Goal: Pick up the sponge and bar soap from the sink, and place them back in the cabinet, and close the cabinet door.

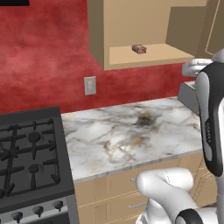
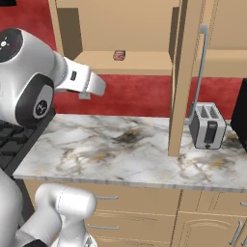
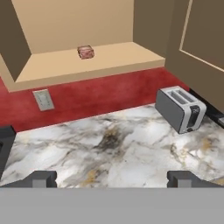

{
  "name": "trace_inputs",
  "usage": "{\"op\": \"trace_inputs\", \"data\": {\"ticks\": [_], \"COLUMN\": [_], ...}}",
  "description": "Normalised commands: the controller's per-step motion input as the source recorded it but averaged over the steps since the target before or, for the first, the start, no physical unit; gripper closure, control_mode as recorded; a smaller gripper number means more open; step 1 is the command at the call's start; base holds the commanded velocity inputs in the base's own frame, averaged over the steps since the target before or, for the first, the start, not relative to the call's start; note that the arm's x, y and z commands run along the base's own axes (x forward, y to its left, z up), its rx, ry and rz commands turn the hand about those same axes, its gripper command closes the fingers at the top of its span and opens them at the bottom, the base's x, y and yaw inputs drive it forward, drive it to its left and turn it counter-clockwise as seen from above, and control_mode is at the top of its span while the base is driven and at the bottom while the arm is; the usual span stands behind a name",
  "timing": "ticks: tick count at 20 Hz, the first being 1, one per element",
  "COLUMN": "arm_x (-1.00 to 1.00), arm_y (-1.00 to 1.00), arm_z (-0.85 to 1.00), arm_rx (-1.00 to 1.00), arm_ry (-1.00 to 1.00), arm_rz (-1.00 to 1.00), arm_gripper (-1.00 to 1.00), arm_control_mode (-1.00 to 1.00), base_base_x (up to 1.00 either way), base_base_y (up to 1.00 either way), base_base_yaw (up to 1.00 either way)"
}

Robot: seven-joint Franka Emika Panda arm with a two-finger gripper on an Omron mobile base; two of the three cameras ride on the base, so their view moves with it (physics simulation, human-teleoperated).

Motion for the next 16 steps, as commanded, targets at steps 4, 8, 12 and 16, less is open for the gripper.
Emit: {"op": "trace_inputs", "data": {"ticks": [4, 8, 12, 16], "arm_x": [-0.58, -0.49, -0.44, -0.36], "arm_y": [0.0, 0.02, 0.08, 0.05], "arm_z": [-0.12, -0.22, -0.29, -0.1], "arm_rx": [0.0, -0.01, -0.04, -0.01], "arm_ry": [0.0, 0.0, 0.0, 0.03], "arm_rz": [0.0, 0.0, 0.0, 0.0], "arm_gripper": [-1.0, -1.0, -1.0, -1.0], "arm_control_mode": [-1.0, -1.0, -1.0, -1.0], "base_base_x": [0.0, 0.0, 0.0, 0.0], "base_base_y": [0.0, 0.0, 0.0, 0.0], "base_base_yaw": [0.0, 0.0, 0.0, 0.0]}}
